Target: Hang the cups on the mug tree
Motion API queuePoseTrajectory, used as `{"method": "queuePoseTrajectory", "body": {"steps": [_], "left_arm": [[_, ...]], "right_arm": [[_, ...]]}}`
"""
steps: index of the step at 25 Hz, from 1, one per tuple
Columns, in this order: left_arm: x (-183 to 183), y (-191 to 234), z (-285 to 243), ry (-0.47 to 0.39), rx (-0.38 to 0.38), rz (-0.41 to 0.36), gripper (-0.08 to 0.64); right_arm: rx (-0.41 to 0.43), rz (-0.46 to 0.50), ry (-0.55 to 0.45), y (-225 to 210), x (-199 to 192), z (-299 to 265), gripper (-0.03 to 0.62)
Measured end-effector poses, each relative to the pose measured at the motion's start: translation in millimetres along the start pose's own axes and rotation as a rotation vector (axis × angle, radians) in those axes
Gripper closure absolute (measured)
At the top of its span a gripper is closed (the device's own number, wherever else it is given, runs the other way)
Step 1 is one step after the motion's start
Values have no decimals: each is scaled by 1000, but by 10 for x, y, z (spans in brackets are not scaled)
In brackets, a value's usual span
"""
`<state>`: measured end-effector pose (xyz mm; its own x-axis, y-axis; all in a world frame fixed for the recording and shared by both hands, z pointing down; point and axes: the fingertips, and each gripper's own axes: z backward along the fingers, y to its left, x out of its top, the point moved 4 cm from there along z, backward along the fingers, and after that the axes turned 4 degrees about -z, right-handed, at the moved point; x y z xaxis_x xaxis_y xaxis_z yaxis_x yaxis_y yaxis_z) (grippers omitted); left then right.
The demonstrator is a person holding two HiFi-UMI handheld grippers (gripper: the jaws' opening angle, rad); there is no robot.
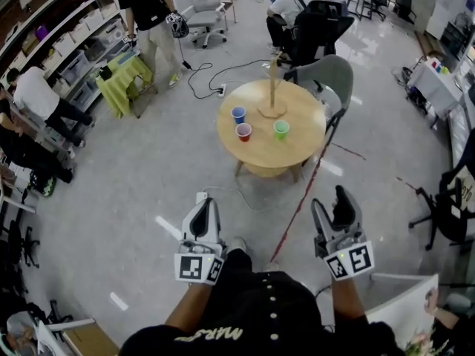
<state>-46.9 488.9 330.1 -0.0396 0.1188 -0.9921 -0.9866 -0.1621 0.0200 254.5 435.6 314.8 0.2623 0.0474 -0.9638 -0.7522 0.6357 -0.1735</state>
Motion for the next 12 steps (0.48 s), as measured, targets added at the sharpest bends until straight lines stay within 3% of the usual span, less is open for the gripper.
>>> {"method": "queuePoseTrajectory", "body": {"steps": [12], "left_arm": [[-138, 174, -810, -9, -36, 29, 565]], "right_arm": [[-40, 40, 18, -409, -41, -524, 330]]}}
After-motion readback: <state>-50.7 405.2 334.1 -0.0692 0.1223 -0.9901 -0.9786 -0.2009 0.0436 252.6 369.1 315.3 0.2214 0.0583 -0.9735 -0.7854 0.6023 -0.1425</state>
